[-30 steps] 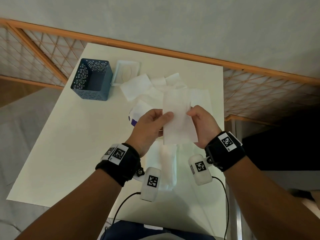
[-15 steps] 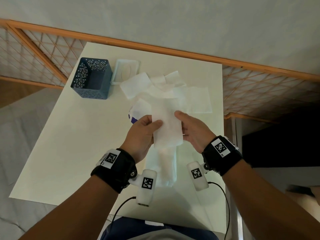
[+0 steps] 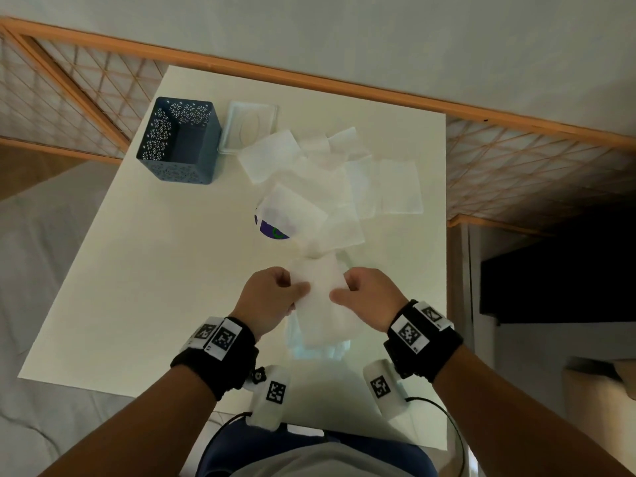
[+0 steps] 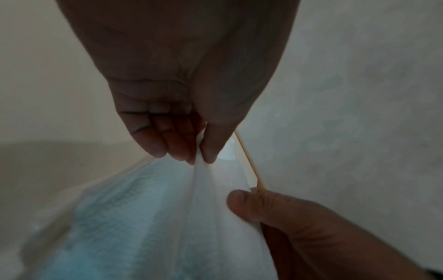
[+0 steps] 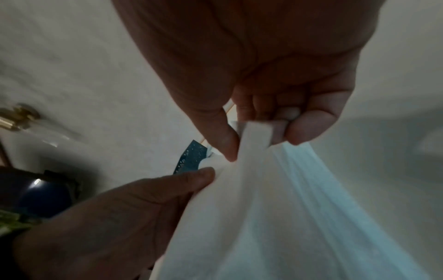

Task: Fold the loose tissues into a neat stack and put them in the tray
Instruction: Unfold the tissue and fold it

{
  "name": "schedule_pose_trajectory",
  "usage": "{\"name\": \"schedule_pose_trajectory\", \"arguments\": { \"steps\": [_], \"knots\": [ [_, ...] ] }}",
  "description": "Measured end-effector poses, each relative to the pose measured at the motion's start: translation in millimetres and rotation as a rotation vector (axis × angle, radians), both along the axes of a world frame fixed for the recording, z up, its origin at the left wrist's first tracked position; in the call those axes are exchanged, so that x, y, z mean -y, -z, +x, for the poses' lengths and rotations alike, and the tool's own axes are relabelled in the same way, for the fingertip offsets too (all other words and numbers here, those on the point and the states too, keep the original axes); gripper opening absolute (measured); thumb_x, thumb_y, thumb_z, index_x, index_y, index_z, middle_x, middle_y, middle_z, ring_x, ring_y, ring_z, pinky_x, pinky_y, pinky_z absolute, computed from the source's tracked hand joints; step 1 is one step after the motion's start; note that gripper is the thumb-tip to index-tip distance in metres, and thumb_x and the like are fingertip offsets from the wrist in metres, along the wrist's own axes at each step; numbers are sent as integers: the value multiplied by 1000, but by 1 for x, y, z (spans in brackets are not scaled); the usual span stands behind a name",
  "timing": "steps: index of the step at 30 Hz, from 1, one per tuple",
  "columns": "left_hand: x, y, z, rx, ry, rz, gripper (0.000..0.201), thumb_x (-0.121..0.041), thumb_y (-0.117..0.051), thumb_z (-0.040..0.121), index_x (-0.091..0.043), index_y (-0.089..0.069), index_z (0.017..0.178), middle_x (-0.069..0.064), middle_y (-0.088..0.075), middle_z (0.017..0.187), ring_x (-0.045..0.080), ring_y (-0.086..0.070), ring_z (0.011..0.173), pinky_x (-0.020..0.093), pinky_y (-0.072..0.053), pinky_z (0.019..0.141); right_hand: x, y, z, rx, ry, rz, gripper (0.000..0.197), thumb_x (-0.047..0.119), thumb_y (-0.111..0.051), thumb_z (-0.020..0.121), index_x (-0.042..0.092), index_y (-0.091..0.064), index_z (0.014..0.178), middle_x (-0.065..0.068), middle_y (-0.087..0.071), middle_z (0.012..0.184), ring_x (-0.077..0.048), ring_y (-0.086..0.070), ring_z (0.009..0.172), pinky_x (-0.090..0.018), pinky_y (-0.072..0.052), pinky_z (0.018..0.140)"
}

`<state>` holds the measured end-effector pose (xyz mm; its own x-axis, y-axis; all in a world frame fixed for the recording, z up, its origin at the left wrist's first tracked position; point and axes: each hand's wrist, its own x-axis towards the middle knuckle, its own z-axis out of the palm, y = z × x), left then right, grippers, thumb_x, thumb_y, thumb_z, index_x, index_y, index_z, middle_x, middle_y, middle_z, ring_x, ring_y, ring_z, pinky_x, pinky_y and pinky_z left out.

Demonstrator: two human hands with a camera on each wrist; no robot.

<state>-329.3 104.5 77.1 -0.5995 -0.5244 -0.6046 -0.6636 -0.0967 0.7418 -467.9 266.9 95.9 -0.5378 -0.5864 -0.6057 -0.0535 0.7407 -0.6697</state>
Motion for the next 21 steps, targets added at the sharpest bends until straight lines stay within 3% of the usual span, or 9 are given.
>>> {"name": "schedule_pose_trajectory", "arguments": {
  "steps": [3,5,8,12,15,18,21],
  "knots": [
    [-1,10,0,63,80,-137,29,-33,-85,85,-12,-65,81,-3,-69,70,17,-65,65,35,-52,66,-2,12,6,-9,3,71,21,28,-77,85,17,-59,88,-5,-69,88,-23,-65,75,-36,-56,70],
    [1,11,-1,96,93,-225,31,-44,-83,85,-18,-65,81,-4,-71,76,16,-66,71,31,-48,64,-3,17,9,-17,-1,107,23,27,-77,85,20,-55,83,-3,-66,85,-27,-66,78,-37,-55,75],
    [15,8,-12,119,69,-345,33,-51,-73,92,-20,-65,82,-6,-73,80,15,-66,76,30,-44,64,-4,20,10,-36,8,134,23,27,-75,86,21,-53,82,-1,-65,84,-31,-71,83,-34,-53,72],
    [46,14,-45,72,74,-458,20,-38,-69,95,-20,-67,88,-8,-70,85,19,-65,84,30,-43,73,-6,23,12,-66,15,167,21,32,-72,86,22,-54,82,-4,-70,87,-29,-73,80,-42,-58,75],
    [70,24,-84,-5,163,-542,6,-25,-64,98,-21,-67,102,-6,-68,98,17,-65,92,26,-45,76,-6,26,13,-94,4,182,21,35,-69,87,25,-52,81,4,-63,80,-20,-65,74,-41,-58,77],
    [88,39,-123,-9,336,-667,23,-18,-60,99,-20,-65,122,3,-59,122,24,-62,108,35,-51,90,-6,23,14,-124,-6,207,25,43,-67,89,26,-50,83,8,-59,79,-16,-55,70,-36,-52,70],
    [96,51,-151,58,576,-781,43,-11,-56,99,-22,-57,140,4,-47,141,26,-49,128,44,-52,100,-6,13,11,-162,-58,258,36,61,-63,88,28,-51,94,11,-62,85,-12,-59,77,-31,-47,68]
  ]
}}
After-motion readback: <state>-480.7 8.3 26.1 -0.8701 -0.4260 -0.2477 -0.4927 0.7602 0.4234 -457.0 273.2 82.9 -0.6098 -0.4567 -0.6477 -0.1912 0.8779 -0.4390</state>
